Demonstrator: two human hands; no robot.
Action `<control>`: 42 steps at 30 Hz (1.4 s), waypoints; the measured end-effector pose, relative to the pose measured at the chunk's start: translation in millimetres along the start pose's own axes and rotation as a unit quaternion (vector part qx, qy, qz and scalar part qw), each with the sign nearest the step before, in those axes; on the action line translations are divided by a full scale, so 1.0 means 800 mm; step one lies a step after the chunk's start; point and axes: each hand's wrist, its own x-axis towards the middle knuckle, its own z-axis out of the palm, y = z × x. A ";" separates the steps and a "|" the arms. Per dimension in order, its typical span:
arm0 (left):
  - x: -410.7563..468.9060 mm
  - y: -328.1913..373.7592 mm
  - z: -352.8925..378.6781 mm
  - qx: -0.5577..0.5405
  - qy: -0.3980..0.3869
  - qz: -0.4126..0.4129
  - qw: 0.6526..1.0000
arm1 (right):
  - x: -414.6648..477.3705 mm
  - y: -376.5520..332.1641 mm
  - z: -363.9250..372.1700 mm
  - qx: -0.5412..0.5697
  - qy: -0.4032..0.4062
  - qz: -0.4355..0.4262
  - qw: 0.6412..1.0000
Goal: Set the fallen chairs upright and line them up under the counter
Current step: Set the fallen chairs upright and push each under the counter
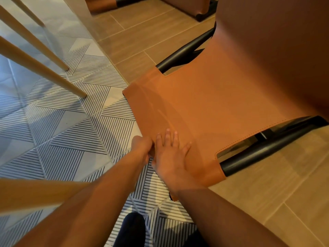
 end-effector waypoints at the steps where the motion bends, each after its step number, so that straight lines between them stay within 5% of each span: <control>1: -0.005 0.003 -0.001 0.013 0.004 -0.001 1.000 | -0.002 -0.002 -0.006 0.006 -0.013 0.004 1.000; 13: -0.152 0.049 -0.020 0.060 -0.053 -0.050 0.996 | -0.121 -0.007 -0.092 0.051 -0.059 0.020 0.997; 25: -0.423 0.143 0.014 0.043 -0.090 -0.098 0.990 | -0.343 0.064 -0.271 0.055 -0.074 0.085 0.992; 34: -0.581 0.299 0.077 0.126 -0.203 -0.004 0.971 | -0.432 0.168 -0.481 0.082 0.016 0.115 0.990; 37: -0.598 0.358 0.079 0.373 -0.184 0.270 0.868 | -0.440 0.203 -0.544 0.076 0.069 0.119 0.988; 40: -0.604 0.413 0.091 0.490 -0.114 0.568 0.652 | -0.442 0.229 -0.594 0.078 0.114 0.130 0.982; 42: -0.604 0.448 0.119 0.587 -0.123 0.605 0.523 | -0.442 0.248 -0.623 0.079 0.148 0.134 0.977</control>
